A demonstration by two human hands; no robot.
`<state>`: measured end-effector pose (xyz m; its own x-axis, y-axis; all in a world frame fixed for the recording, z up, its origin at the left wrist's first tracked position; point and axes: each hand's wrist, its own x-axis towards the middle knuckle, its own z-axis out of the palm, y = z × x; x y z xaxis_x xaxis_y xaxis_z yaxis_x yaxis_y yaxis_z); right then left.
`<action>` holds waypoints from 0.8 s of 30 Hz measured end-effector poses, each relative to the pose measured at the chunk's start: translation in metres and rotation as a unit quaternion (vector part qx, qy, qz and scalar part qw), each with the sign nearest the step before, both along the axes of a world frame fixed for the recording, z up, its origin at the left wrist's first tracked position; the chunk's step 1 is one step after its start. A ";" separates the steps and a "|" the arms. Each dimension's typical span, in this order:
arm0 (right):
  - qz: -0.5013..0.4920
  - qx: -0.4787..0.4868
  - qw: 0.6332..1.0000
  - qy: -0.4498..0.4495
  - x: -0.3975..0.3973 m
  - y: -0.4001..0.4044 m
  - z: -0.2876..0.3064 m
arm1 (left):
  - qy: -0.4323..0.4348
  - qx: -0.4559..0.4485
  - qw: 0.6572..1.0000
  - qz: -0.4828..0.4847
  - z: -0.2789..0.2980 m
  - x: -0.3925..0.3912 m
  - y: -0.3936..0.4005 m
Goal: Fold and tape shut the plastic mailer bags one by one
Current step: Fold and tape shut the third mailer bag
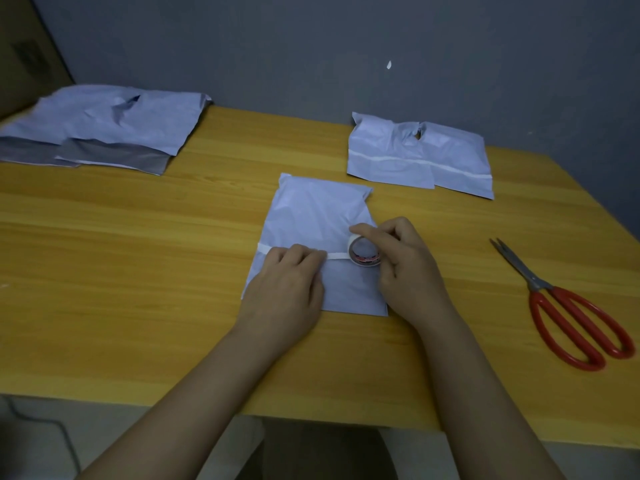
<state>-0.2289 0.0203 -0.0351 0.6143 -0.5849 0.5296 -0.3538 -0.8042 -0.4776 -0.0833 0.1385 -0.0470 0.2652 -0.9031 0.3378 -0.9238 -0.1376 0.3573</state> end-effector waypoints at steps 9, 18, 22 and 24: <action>0.010 -0.003 1.000 -0.002 -0.001 0.000 -0.001 | 0.005 0.008 1.000 -0.004 0.002 0.000 0.000; -0.002 0.005 1.000 -0.021 0.000 0.000 -0.001 | 0.031 0.019 0.999 -0.006 0.006 -0.002 0.003; 0.001 -0.002 1.000 -0.031 0.003 0.000 -0.001 | 0.023 0.004 1.000 -0.007 0.001 -0.001 0.002; 0.005 -0.006 0.999 -0.039 0.003 0.001 -0.001 | 0.015 -0.003 1.000 -0.009 0.001 -0.001 0.001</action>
